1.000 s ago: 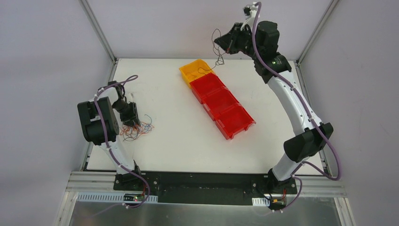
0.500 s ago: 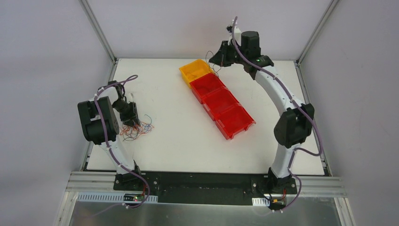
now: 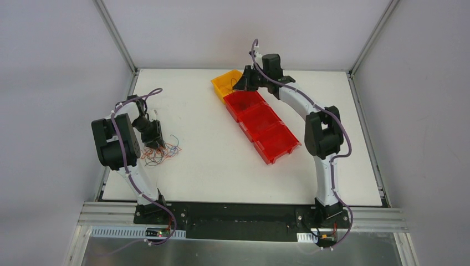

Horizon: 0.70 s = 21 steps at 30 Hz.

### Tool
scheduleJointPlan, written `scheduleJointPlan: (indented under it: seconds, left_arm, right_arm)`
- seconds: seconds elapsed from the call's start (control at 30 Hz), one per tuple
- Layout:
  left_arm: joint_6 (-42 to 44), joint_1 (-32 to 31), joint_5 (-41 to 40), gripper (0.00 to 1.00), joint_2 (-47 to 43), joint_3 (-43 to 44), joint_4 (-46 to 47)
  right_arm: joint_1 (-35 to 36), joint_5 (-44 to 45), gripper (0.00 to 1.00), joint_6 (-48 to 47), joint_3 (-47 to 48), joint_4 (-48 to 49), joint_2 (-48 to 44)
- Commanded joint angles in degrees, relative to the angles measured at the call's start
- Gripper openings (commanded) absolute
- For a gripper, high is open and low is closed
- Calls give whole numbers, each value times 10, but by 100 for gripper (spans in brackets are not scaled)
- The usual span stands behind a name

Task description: Untangle the cables

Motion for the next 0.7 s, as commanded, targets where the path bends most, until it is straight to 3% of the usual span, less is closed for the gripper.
scheduleJointPlan:
  seconds: [0.0, 0.23, 0.27, 0.33, 0.4, 0.6, 0.67]
  left_arm:
    - [15, 6, 4, 30, -10, 4, -17]
    - [28, 6, 46, 28, -22, -9, -20]
    - [30, 6, 50, 28, -23, -10, -21]
    - [34, 5, 61, 27, -24, -12, -23]
    - [38, 5, 81, 24, -24, -13, -24]
    - [32, -16, 187, 0, -22, -11, -32]
    - [22, -32, 243, 0, -28, -5, -34]
  right_arm:
    - [0, -20, 0, -32, -50, 58, -29]
    - [-9, -9, 3, -104, -116, 16, -81]
    - [-9, -8, 11, -116, -117, 6, -87]
    - [-9, -9, 40, -125, -114, -15, -103]
    - [-8, -8, 55, -123, -110, -26, -122]
    - [2, 3, 74, -119, -105, -41, -184]
    - [13, 1, 75, -122, -110, -54, -201]
